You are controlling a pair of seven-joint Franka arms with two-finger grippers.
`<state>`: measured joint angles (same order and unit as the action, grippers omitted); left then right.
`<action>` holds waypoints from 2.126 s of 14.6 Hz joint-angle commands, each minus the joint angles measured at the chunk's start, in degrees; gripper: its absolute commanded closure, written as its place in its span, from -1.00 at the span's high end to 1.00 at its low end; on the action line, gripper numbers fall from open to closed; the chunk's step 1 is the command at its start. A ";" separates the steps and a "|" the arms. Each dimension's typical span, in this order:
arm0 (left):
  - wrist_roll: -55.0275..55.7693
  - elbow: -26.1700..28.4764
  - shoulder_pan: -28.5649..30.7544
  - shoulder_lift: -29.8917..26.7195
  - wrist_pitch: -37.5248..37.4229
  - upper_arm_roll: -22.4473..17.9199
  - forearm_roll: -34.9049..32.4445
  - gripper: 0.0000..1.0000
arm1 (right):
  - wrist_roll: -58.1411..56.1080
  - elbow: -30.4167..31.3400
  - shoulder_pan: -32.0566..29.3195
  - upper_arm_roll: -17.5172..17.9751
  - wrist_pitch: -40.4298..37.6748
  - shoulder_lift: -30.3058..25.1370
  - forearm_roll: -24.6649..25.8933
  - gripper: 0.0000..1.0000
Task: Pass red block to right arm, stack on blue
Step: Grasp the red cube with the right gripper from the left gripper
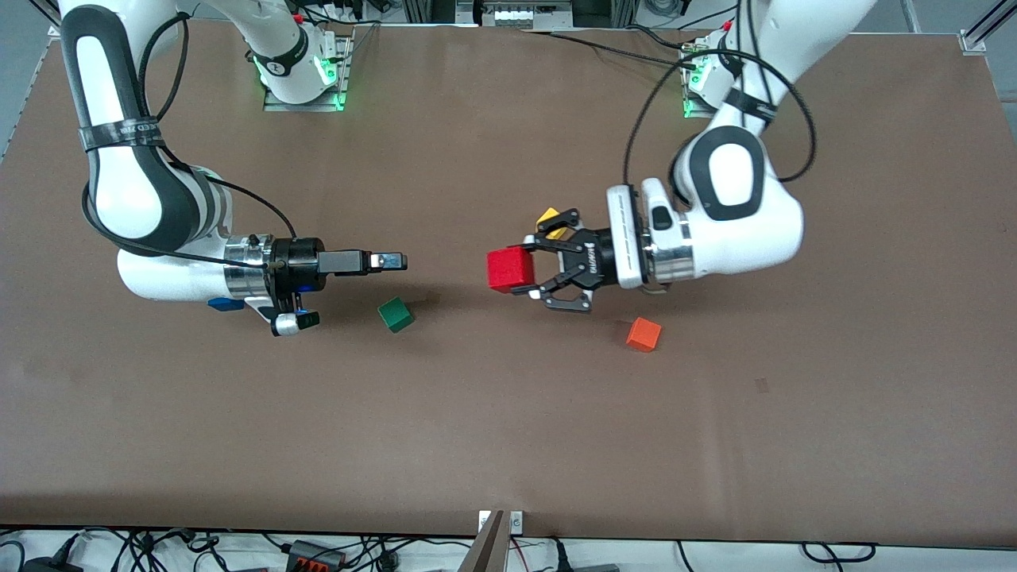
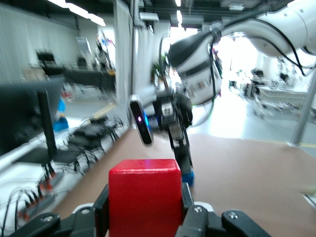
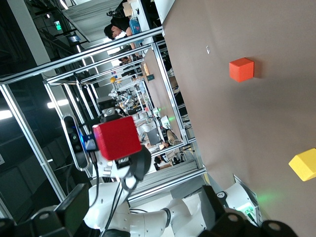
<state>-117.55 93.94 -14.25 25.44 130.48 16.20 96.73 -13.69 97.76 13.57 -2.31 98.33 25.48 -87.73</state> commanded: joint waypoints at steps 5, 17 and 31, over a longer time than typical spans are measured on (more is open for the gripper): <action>-13.22 0.28 -6.39 2.34 5.37 -0.20 18.92 -0.82 | -3.44 -2.39 -0.04 0.02 -3.31 2.02 -5.23 1.00; -16.74 -1.39 -9.57 3.48 9.70 -0.20 26.23 -0.80 | -8.63 -5.47 0.23 0.02 -9.91 7.12 -7.63 1.00; -16.74 -3.33 -10.71 4.71 9.97 -0.20 29.04 -0.79 | -8.63 -6.88 3.04 0.02 -9.38 8.71 -12.47 1.00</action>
<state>-129.82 92.55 -24.34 29.29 137.84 15.81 122.95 -21.54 92.12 16.40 -2.16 89.41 33.05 -99.66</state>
